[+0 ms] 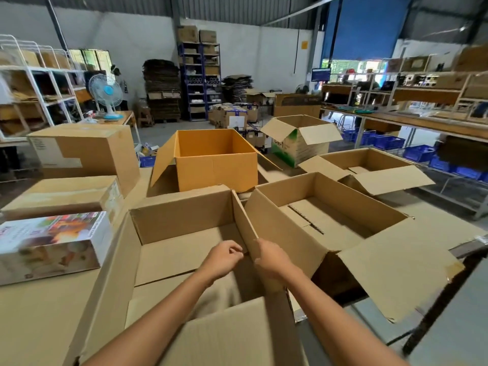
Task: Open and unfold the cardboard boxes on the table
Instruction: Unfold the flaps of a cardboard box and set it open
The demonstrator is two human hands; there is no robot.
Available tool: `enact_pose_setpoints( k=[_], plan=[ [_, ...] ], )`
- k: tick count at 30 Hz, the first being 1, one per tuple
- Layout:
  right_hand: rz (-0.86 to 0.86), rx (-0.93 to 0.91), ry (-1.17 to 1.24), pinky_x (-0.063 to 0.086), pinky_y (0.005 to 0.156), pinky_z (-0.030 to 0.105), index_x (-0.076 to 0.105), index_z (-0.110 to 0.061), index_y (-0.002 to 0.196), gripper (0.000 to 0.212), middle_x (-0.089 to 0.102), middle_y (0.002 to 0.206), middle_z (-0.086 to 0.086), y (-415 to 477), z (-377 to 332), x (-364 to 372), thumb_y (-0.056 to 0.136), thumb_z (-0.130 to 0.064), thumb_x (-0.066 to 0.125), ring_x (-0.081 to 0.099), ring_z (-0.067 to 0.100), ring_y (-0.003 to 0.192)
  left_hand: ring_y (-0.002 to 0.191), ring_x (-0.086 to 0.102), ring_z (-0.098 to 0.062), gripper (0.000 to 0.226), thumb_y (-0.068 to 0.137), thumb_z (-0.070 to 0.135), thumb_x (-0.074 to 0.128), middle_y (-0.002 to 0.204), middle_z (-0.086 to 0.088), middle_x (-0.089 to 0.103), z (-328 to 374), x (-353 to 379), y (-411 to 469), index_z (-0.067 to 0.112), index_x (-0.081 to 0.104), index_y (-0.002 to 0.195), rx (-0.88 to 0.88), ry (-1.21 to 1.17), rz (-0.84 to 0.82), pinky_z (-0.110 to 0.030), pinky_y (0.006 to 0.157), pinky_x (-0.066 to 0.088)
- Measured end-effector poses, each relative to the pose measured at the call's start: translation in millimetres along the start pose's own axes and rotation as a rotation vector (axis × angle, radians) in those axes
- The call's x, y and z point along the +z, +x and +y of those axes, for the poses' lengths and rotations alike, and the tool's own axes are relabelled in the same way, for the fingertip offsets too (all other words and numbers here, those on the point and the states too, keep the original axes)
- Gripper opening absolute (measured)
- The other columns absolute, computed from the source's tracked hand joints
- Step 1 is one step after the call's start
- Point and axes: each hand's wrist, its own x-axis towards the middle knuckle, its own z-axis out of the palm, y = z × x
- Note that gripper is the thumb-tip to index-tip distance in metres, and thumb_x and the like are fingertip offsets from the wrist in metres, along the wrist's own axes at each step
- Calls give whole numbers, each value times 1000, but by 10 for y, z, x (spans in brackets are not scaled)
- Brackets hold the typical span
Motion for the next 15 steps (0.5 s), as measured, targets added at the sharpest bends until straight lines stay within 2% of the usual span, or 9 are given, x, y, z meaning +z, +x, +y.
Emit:
enact_pose_setpoints(
  k=[3, 7, 9, 10, 13, 15],
  plan=[
    [41, -37, -214, 55, 89, 47, 50, -10, 125, 38, 47, 135, 16, -144, -51, 187, 88, -15, 53, 59, 38, 108, 112, 61, -24, 27, 89, 22, 55, 120, -5, 68, -415, -509, -122, 19, 68, 113, 24, 481, 194, -31, 92, 48],
    [98, -71, -338, 56, 81, 48, 50, -12, 117, 29, 45, 127, 14, -165, -171, 244, 88, -14, 52, 59, 38, 101, 128, 43, -29, 35, 87, 20, 50, 129, -7, 57, -899, -1258, -406, 21, 62, 120, -182, 879, 366, -47, 107, 35],
    [115, -78, -336, 56, 81, 48, 49, -12, 118, 30, 47, 122, 13, -139, -237, 253, 89, -15, 51, 61, 38, 100, 135, 31, -35, 38, 87, 17, 51, 137, -11, 46, -1083, -1532, -559, 21, 56, 125, -307, 908, 404, -56, 109, 32],
    [129, -78, -324, 56, 82, 47, 49, -12, 120, 31, 49, 121, 13, -123, -253, 268, 89, -15, 51, 61, 37, 100, 135, 30, -39, 41, 87, 16, 52, 141, -13, 40, -1170, -1626, -633, 19, 51, 128, -369, 874, 401, -56, 107, 34],
    [167, -57, -274, 55, 85, 47, 42, -7, 137, 46, 55, 124, 14, -59, -279, 338, 92, -14, 50, 62, 37, 105, 124, 50, -39, 58, 89, 9, 51, 143, -19, 40, -1398, -1746, -819, 13, 35, 144, -432, 745, 307, -44, 94, 49],
    [155, -25, -270, 53, 89, 44, 26, 0, 150, 61, 55, 132, 17, -42, -301, 370, 94, -12, 47, 60, 36, 113, 118, 57, -36, 73, 88, 4, 49, 143, -21, 45, -1491, -1757, -890, 13, 20, 154, -419, 722, 263, -38, 86, 51]
  ],
)
